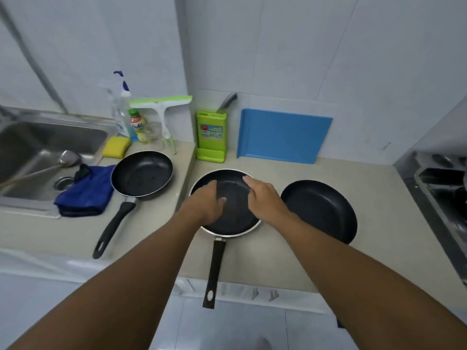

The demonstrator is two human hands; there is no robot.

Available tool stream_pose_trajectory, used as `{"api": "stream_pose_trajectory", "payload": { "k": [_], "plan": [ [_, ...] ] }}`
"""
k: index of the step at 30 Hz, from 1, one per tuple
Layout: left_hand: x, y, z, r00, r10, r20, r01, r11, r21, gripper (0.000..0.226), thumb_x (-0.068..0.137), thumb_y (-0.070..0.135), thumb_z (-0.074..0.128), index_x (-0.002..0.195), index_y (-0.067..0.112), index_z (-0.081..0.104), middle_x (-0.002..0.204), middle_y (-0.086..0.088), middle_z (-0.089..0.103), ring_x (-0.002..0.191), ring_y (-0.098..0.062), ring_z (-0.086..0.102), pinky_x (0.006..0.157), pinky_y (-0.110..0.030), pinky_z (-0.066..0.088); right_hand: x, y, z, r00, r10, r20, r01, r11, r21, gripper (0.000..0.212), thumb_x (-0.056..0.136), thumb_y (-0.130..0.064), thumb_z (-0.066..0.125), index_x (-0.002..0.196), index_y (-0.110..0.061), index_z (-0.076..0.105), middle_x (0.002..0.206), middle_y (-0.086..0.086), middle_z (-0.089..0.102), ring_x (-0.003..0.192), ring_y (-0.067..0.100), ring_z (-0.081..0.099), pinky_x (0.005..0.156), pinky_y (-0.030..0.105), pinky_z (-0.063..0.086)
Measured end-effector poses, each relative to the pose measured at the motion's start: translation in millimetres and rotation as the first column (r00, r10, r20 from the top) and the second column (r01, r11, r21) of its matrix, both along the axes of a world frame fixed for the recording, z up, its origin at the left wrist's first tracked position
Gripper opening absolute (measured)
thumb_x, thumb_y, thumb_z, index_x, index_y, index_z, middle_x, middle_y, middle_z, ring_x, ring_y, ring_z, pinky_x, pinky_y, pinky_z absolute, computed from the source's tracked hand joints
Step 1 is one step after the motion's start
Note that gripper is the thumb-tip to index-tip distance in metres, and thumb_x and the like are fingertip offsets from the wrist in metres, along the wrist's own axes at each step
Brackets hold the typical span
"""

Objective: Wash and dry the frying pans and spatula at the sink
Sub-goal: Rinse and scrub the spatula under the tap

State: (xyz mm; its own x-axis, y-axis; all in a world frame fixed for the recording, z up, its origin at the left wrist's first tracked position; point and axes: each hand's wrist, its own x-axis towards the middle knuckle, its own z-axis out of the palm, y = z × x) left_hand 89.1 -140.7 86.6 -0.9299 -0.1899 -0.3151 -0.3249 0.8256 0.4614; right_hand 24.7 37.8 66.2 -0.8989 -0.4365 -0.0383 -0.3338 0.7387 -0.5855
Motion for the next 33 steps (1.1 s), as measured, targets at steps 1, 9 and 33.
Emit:
{"api": "stream_pose_trajectory", "payload": {
  "k": [1, 9, 33],
  "plan": [
    [7, -25, 3, 1.0, -0.009, -0.018, 0.009, 0.999, -0.04, 0.06, 0.102, 0.037, 0.051, 0.154, 0.01, 0.033, 0.153, -0.017, 0.047, 0.139, -0.036, 0.047, 0.112, -0.045, 0.04, 8, -29, 4, 1.0, 0.019, -0.015, -0.019, 1.0, -0.004, 0.053, 0.096, -0.004, 0.041, 0.148, -0.01, 0.052, 0.151, 0.01, 0.054, 0.14, 0.027, 0.049, 0.118, 0.036, 0.037],
    [65, -230, 25, 1.0, -0.007, -0.03, 0.003, 0.992, -0.123, 0.036, 0.096, 0.016, 0.044, 0.13, 0.007, 0.049, 0.138, -0.014, 0.053, 0.13, -0.035, 0.049, 0.106, -0.05, 0.043, 63, -243, 22, 0.975, 0.216, 0.044, -0.22, 0.963, 0.154, 0.065, 0.098, -0.004, 0.037, 0.161, -0.009, 0.022, 0.17, 0.008, 0.018, 0.156, 0.022, 0.018, 0.126, 0.037, 0.018],
    [15, -621, -40, 0.959, 0.174, 0.225, -0.129, 0.971, -0.201, 0.062, 0.1, 0.029, 0.046, 0.156, 0.012, 0.026, 0.161, -0.01, 0.032, 0.142, -0.033, 0.041, 0.113, -0.046, 0.038, -23, -646, -42, 0.919, 0.304, 0.251, -0.351, 0.92, 0.173, 0.031, 0.092, -0.003, 0.041, 0.121, -0.013, 0.049, 0.125, 0.004, 0.05, 0.123, 0.029, 0.05, 0.096, 0.039, 0.044]
  ]
}}
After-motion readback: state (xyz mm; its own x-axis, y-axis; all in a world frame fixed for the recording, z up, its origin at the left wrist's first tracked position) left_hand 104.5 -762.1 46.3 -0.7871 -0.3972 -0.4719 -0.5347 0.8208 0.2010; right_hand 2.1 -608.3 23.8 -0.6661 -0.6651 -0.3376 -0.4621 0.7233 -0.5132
